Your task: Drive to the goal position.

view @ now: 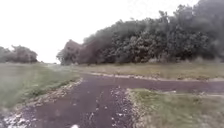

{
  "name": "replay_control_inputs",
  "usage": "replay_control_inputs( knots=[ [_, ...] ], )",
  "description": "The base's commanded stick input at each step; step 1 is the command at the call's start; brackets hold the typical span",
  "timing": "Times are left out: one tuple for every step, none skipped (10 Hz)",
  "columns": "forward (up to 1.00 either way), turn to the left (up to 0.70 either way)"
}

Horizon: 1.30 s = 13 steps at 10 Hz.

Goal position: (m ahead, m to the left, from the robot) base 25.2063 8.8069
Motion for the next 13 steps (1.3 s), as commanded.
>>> replay_control_inputs(
  knots=[
    [0.70,0.00],
    [0.70,0.00],
    [0.70,0.00],
    [0.70,0.00],
    [0.70,0.00],
    [0.70,0.00],
    [0.70,0.00],
    [0.70,0.00],
    [0.65,0.00],
    [0.23,0.00],
    [0.06,0.00],
    [0.02,0.00],
    [0.00,0.00]
  ],
)
